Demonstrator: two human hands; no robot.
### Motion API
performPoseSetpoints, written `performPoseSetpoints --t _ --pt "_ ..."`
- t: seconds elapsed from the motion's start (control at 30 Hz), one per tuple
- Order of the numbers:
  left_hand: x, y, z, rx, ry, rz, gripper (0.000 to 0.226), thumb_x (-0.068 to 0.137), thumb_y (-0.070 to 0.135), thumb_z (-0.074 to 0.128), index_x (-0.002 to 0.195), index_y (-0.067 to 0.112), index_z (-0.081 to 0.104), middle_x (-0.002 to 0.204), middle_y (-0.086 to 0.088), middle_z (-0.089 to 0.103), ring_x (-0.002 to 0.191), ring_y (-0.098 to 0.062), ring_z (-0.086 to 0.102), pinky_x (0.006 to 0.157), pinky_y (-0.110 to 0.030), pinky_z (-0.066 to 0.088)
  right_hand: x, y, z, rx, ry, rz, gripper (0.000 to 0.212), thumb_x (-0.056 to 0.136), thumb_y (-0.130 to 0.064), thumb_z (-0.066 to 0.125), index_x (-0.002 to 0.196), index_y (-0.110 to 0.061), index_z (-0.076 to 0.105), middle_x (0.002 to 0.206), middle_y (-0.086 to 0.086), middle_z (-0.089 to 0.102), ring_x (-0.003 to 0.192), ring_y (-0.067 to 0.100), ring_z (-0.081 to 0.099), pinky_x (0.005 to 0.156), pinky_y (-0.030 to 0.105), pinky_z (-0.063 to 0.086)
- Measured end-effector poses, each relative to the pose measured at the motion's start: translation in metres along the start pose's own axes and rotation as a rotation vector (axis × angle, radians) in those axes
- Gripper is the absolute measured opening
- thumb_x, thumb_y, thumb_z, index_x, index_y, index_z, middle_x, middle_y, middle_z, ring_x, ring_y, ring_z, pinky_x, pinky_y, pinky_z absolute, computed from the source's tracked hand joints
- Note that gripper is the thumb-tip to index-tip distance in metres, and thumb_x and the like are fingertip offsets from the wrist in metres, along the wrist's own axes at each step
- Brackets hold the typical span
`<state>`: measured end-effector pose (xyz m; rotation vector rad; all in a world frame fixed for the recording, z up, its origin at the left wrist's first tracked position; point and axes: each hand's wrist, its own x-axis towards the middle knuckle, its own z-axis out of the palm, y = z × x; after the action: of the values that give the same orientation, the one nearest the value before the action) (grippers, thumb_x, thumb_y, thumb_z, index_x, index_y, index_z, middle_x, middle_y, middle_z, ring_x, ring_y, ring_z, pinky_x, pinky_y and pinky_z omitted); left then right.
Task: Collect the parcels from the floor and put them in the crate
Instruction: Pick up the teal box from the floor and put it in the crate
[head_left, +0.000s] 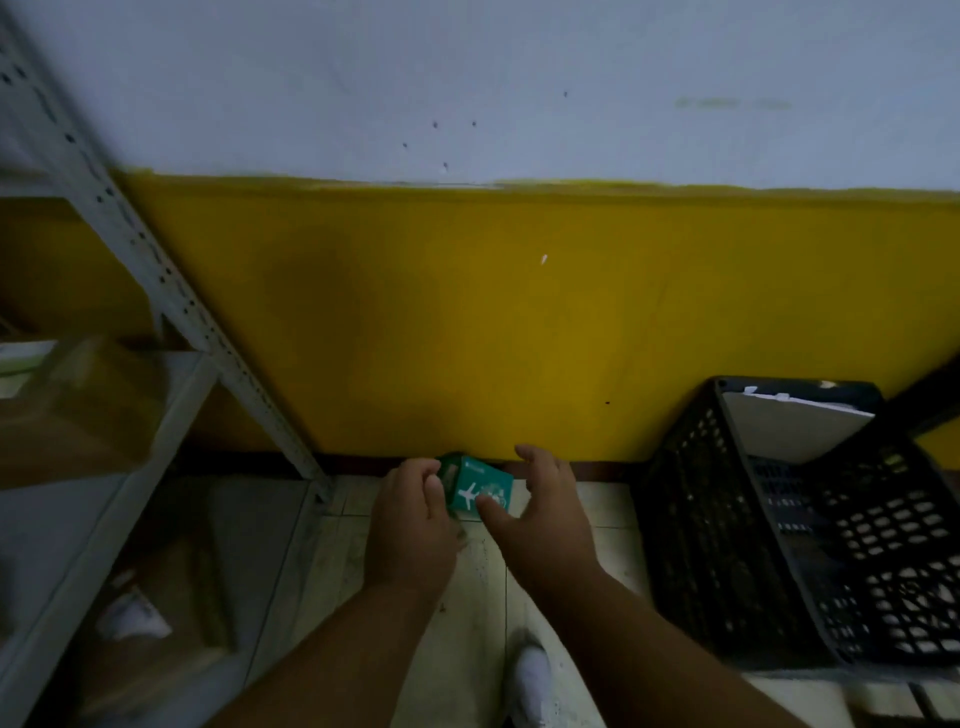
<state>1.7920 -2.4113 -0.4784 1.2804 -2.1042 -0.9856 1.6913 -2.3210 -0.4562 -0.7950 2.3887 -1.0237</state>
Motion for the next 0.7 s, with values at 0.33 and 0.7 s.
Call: performPoseSetpoints --t 0.33,0.7 --pt "0.146 -0.178 0.171 0.132 -0.21 -0.255 0.024 0.098 0.03 0.054 0.118 0.018 0.053 0.108 0.006 0.049 0.095 -0.013 0.05 0.074 -0.027 0.036 0.179 0.154 0.192 0.074 -0.11 0.257 0.064 0.087 -0.032 0.074 0.143 -0.025 0.044 0.141 0.001 0.049 0.125 0.018 0.053 0.102 0.036 0.049" --pt "0.229 -0.406 0.363 0.169 -0.51 -0.495 0.1 0.067 0.049 0.084 0.147 0.025 0.029 0.144 -0.005 0.047 0.128 -0.028 0.05 0.1 -0.043 0.048 0.257 0.34 0.379 0.17 -0.156 0.434 0.062 0.094 -0.03 0.065 0.148 -0.029 0.036 0.149 -0.004 0.044 0.13 0.019 0.05 0.105 0.045 0.047"
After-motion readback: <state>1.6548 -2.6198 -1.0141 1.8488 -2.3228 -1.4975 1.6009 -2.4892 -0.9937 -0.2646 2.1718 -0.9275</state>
